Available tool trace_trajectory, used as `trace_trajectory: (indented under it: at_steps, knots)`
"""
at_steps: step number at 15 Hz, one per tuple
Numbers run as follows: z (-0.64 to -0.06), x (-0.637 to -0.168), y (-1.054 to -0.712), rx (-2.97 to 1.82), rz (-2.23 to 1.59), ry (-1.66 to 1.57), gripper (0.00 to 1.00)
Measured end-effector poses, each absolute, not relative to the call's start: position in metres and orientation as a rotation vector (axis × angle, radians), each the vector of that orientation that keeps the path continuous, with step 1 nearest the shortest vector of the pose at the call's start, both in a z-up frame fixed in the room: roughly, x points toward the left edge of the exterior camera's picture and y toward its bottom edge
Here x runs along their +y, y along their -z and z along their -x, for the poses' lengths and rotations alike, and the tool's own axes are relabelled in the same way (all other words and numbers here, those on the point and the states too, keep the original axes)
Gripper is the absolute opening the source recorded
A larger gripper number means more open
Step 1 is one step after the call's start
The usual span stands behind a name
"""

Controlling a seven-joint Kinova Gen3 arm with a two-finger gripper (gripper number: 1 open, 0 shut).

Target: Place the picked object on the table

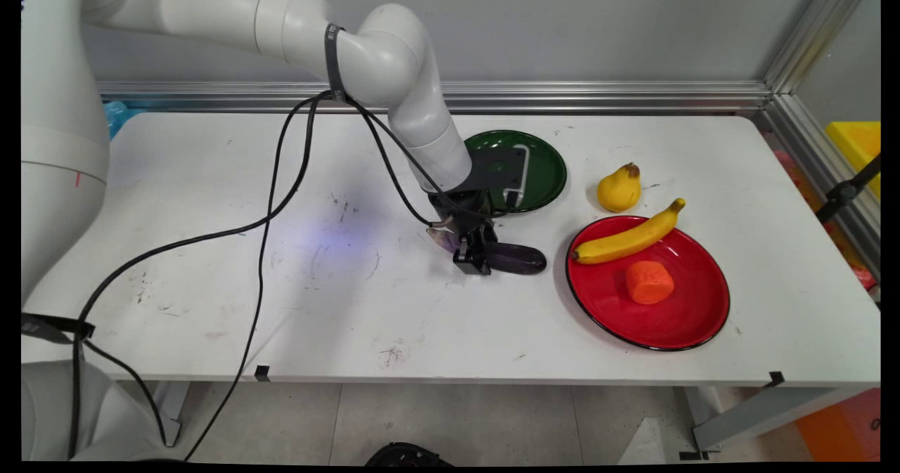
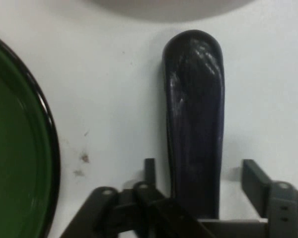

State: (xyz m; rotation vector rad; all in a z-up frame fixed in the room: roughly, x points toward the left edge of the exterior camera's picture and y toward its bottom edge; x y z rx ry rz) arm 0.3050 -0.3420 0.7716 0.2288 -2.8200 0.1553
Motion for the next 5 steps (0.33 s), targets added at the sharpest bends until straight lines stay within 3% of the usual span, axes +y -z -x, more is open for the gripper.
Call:
trace_trajectory:
  at_steps: [5]
  knots:
    - [-0.3076,-0.3415,-0.7796,-2.801,-0.217,-0.167,1.00]
